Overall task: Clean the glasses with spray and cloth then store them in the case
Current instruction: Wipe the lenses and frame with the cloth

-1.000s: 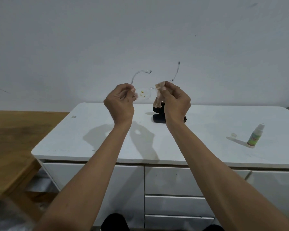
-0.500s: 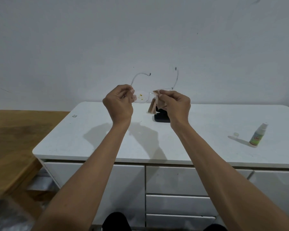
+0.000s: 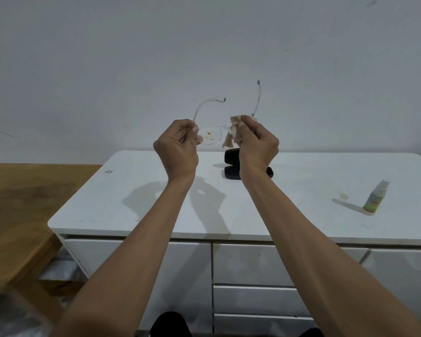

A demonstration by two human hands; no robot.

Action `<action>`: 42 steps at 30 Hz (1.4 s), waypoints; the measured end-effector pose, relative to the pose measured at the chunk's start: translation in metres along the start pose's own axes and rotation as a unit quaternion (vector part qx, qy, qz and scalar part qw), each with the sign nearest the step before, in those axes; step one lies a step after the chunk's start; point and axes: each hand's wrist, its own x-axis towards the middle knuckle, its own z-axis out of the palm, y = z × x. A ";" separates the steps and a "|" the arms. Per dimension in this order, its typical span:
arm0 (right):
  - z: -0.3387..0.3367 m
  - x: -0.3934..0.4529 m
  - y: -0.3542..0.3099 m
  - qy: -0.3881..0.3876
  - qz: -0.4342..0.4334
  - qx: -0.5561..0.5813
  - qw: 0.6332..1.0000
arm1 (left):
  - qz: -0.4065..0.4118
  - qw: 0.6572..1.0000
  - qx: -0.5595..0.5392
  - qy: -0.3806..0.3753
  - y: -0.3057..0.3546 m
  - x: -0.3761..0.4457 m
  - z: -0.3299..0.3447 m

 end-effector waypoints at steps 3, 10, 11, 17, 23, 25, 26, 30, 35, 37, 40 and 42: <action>0.004 0.003 0.004 -0.028 0.019 0.004 0.999 | -0.014 1.000 -0.007 0.017 -0.001 -0.002 0.001; -0.016 0.000 -0.002 -0.176 0.038 -0.077 0.981 | -0.018 1.000 0.018 0.017 -0.007 0.002 -0.010; -0.020 -0.001 -0.003 -0.198 0.035 -0.099 0.975 | -0.017 1.000 0.023 0.012 -0.009 0.004 -0.014; -0.031 -0.005 -0.007 -0.164 -0.021 -0.140 0.976 | -0.003 1.000 0.021 -0.016 -0.011 0.006 -0.024; -0.010 -0.002 0.002 -0.012 -0.014 -0.040 0.999 | 0.029 0.999 0.011 -0.015 0.003 0.002 -0.009; -0.005 0.001 0.000 0.000 -0.009 -0.026 1.000 | 0.033 0.999 0.009 -0.009 0.005 0.002 -0.005; -0.002 0.002 -0.001 -0.003 -0.007 -0.021 1.000 | 0.034 0.999 0.010 -0.007 0.006 0.002 -0.003; 0.001 0.002 -0.003 -0.053 0.001 -0.035 0.998 | 0.024 1.000 0.008 0.003 0.001 0.002 -0.004; -0.009 -0.004 -0.001 -0.155 0.022 -0.060 0.986 | 0.018 0.999 0.030 0.006 -0.004 0.004 -0.011; -0.015 -0.005 0.001 -0.192 0.029 -0.064 0.979 | 0.015 0.999 0.040 0.005 -0.007 0.004 -0.016; -0.025 -0.007 0.001 -0.243 0.019 -0.093 0.965 | 0.003 0.999 0.044 0.003 -0.015 0.005 -0.026; -0.031 -0.011 -0.004 -0.269 0.009 -0.110 0.957 | -0.001 0.999 0.044 -0.002 -0.019 0.005 -0.031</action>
